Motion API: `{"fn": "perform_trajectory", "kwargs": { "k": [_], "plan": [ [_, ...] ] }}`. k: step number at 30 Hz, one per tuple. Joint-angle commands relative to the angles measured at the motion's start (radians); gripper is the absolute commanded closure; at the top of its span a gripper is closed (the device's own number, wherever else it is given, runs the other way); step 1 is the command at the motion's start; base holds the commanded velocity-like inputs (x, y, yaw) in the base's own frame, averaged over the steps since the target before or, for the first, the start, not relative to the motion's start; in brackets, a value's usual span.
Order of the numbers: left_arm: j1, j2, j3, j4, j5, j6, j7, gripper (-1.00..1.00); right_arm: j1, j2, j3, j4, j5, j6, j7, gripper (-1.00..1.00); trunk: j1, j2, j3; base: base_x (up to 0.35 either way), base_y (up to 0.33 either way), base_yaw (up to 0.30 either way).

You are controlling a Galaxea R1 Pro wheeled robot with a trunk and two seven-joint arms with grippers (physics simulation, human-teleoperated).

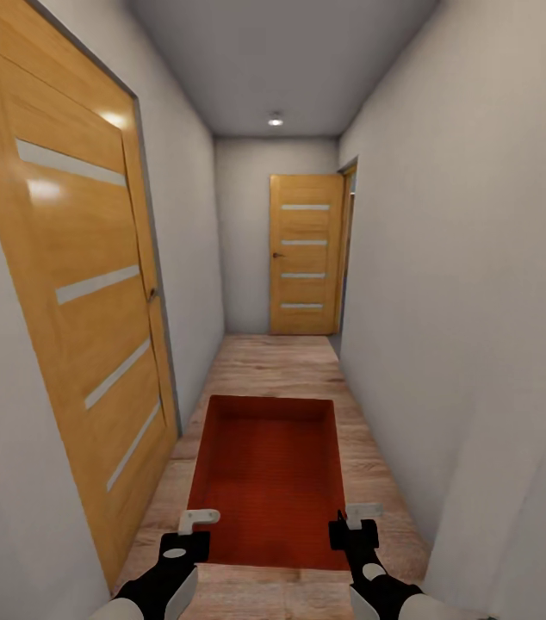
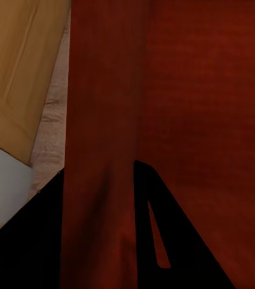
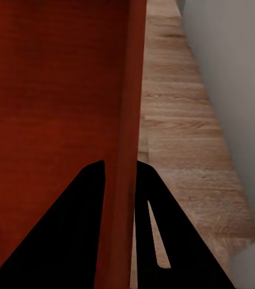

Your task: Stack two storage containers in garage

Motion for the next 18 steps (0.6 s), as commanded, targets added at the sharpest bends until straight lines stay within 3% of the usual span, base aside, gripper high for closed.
{"fn": "perform_trajectory", "kwargs": {
  "k": [1,18],
  "plan": [
    [0.0,0.001,-0.002,0.02,0.016,0.001,0.011,1.0,-0.002,0.0,-0.071,-0.001,-0.022,-0.046,-0.009,1.0,0.001,-0.001,-0.001,0.323,0.0,0.0],
    [0.0,0.001,-0.002,0.02,0.016,0.0,0.011,1.0,-0.002,0.0,-0.072,-0.001,-0.023,-0.046,-0.009,1.0,0.001,-0.001,-0.001,0.323,0.0,0.0]
  ]
}}
